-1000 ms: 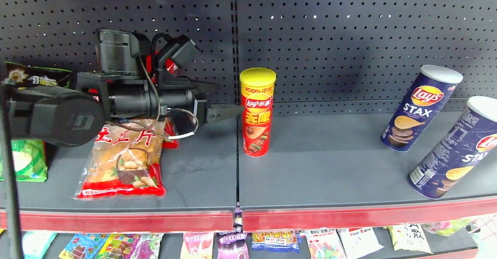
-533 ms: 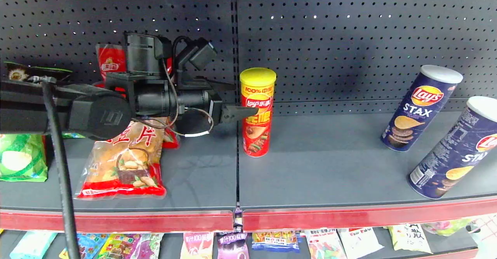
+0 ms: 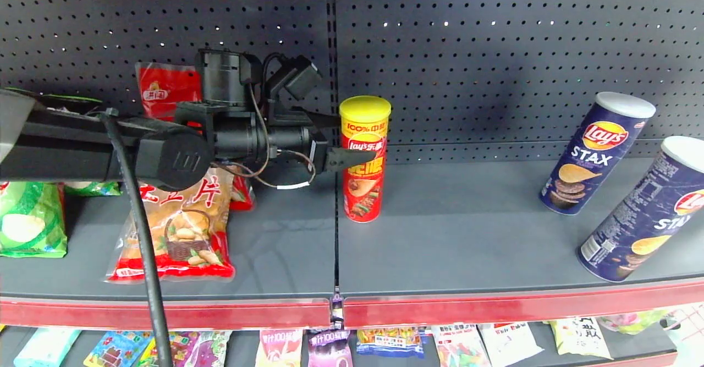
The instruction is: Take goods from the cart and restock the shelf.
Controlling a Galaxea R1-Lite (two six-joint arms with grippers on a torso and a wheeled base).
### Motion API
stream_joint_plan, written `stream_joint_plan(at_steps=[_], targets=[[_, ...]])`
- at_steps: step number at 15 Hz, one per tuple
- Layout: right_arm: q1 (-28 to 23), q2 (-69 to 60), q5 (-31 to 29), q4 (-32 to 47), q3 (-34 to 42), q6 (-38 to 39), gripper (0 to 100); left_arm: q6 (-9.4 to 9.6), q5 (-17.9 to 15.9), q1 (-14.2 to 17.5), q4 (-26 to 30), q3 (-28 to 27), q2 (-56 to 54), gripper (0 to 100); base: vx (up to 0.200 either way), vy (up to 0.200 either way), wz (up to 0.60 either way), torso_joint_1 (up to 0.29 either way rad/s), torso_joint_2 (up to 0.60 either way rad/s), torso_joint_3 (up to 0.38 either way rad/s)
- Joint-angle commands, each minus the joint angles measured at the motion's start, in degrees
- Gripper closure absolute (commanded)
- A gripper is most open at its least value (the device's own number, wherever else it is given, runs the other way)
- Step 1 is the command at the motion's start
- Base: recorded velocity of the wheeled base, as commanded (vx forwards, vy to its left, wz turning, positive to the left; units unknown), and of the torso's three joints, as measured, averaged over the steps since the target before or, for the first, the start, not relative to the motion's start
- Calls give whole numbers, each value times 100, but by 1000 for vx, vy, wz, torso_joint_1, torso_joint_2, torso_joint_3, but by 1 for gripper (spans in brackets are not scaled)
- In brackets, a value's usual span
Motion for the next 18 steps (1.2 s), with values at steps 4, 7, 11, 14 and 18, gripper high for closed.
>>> stream_joint_plan(at_steps=[4, 7, 11, 14, 18], targets=[[0, 15, 1, 1, 8, -4, 100, -2, -93, -11, -2, -235, 153, 0, 0, 0, 0, 0, 0, 0], [0, 6, 1, 1, 8, -4, 100, -2, -75, -72, -2, -270, 206, 0, 0, 0, 0, 0, 0, 0], [0, 6, 1, 1, 8, -4, 100, -2, -58, -99, -10, -411, 320, 100, 0, 0, 0, 0, 0, 0], [0, 6, 1, 1, -1, -4, 100, -2, -49, -125, 7, -402, 294, 100, 0, 0, 0, 0, 0, 0], [0, -20, -7, 1, -10, -4, 100, 7, -102, -125, 33, -50, -40, 100, 0, 0, 0, 0, 0, 0]])
